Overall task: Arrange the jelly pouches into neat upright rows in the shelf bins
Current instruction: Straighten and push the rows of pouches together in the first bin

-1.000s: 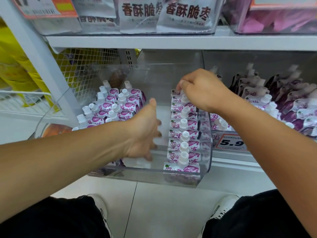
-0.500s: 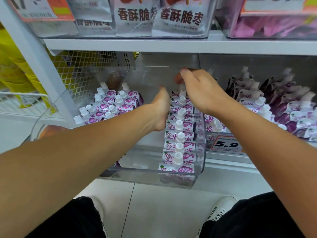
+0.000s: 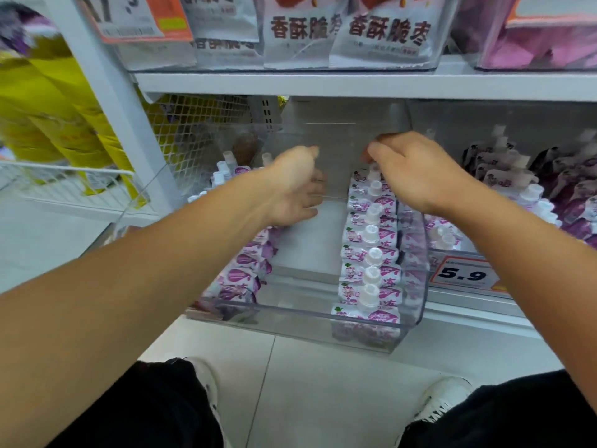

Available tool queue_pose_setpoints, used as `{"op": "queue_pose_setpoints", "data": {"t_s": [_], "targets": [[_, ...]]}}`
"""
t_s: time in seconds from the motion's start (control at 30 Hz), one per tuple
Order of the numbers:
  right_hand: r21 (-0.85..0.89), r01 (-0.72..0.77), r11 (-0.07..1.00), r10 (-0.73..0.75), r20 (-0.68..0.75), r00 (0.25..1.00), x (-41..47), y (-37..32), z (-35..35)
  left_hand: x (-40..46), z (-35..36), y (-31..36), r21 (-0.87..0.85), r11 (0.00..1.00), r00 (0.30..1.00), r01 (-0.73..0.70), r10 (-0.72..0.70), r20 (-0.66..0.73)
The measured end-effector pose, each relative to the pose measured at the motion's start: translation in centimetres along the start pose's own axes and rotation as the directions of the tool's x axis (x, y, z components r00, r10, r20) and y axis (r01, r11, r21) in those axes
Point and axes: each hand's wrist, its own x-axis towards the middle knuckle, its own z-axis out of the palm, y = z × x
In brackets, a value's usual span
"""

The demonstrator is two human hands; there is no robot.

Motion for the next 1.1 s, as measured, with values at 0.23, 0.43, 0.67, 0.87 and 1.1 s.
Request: {"op": "queue_pose_setpoints", "data": {"t_s": [0.23, 0.43, 0.67, 0.87, 1.1], "targets": [[-0.293, 0.303, 0.907, -0.268, 0.155, 0.951, -3.0, -7.7, 1.6, -12.7, -8.4, -1.8, 0.707, 0.701, 0.909, -0.098, 0.352, -0.223], [-0.022, 0.586, 0.81, -0.508, 0.473, 0.72, -3.8, -12.7, 7.1, -13.3, -13.2, -4.3, 0.984, 0.012, 0.896, -0.175, 0.417, 0.154], [-0.012, 0.657, 0.754, -0.48, 0.672, 0.564, -2.8, -12.8, 9.7, -13.0, -16.0, -5.8, 0.952, 0.046, 0.857, -0.302, 0.452, 0.25], [-0.042, 0.636, 0.771, -0.426, 0.708, 0.563, -2.7, -12.8, 9.0, -12.0, -16.3, -5.8, 0.949, 0.035, 0.87, -0.314, 0.412, 0.272], [-0.037, 0.626, 0.779, -0.426, 0.702, 0.571, -2.4, -12.8, 9.1, -11.9, -15.9, -5.8, 0.939, 0.057, 0.855, -0.34, 0.434, 0.283]]}}
